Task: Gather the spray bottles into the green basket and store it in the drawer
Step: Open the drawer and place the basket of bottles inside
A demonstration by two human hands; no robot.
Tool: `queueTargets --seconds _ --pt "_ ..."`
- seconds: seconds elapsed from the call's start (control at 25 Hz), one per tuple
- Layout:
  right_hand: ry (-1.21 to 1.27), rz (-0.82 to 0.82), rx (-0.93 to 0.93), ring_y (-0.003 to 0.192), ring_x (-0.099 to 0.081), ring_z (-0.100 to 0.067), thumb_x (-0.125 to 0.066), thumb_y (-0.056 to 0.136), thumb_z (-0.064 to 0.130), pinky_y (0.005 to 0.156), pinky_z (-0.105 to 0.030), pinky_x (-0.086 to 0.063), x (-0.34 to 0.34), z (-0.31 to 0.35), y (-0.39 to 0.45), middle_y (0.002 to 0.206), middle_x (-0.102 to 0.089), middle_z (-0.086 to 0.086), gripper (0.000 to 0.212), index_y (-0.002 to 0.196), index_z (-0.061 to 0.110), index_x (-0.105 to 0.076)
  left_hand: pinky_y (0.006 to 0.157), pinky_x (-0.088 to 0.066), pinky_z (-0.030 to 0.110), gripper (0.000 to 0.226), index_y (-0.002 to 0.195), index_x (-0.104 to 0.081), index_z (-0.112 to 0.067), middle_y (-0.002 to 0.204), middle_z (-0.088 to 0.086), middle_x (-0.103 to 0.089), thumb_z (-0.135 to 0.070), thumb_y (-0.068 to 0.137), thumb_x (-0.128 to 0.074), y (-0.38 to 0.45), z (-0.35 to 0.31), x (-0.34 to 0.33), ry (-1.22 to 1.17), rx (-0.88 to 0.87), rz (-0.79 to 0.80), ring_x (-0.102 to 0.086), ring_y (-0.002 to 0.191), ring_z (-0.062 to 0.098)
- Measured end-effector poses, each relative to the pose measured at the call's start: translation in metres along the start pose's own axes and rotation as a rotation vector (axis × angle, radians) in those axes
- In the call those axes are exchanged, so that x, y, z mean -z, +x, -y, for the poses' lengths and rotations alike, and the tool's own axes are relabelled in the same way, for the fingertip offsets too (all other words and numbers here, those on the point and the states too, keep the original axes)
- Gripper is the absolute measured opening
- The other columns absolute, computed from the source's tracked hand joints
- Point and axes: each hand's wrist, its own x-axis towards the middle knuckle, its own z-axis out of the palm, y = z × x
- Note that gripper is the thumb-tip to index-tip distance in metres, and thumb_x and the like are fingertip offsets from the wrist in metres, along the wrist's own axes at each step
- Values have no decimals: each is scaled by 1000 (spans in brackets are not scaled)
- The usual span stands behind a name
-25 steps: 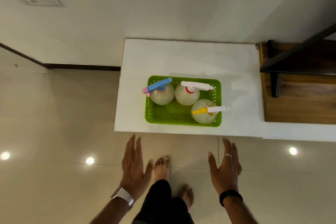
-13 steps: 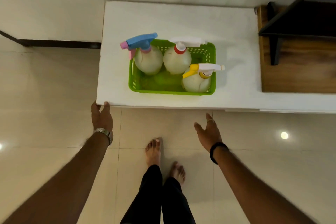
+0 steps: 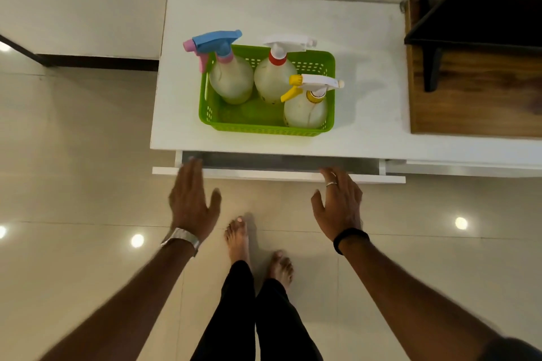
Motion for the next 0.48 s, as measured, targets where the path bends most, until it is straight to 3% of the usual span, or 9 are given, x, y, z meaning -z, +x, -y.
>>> queueTargets --seconds 0.08,0.12,0.28,0.48 --pt "-125 125 104 144 -38 -29 -58 91 31 121 -49 -28 -4 5 11 153 -43 -11 66 151 9 -43 130 -12 47 71 162 -12 -10 170 10 -10 -31 103 -46 6 -2 26 159 -339 -207 -8 159 30" --pt "-169 208 111 149 -32 -29 -55 93 38 123 -50 -23 -7 7 16 158 -38 -11 72 155 8 -35 129 -10 47 72 162 -14 -12 171 9 -11 -37 102 -44 12 -1 42 227 -432 -217 -7 159 30" --pt "-288 364 98 147 -34 -29 -46 96 51 126 -50 -15 -22 4 20 152 -46 -10 71 156 13 -34 123 -25 45 58 151 -38 -15 152 9 -48 -43 100 -39 20 -14 49 325 -399 -129 -40 141 30" --pt "-268 361 124 144 -37 -25 -51 95 44 127 -47 -15 -23 -3 -8 147 -50 -6 68 155 14 -36 120 -29 44 53 146 -42 -15 145 6 -52 -42 101 -39 0 -4 39 272 -414 -121 -45 135 28"
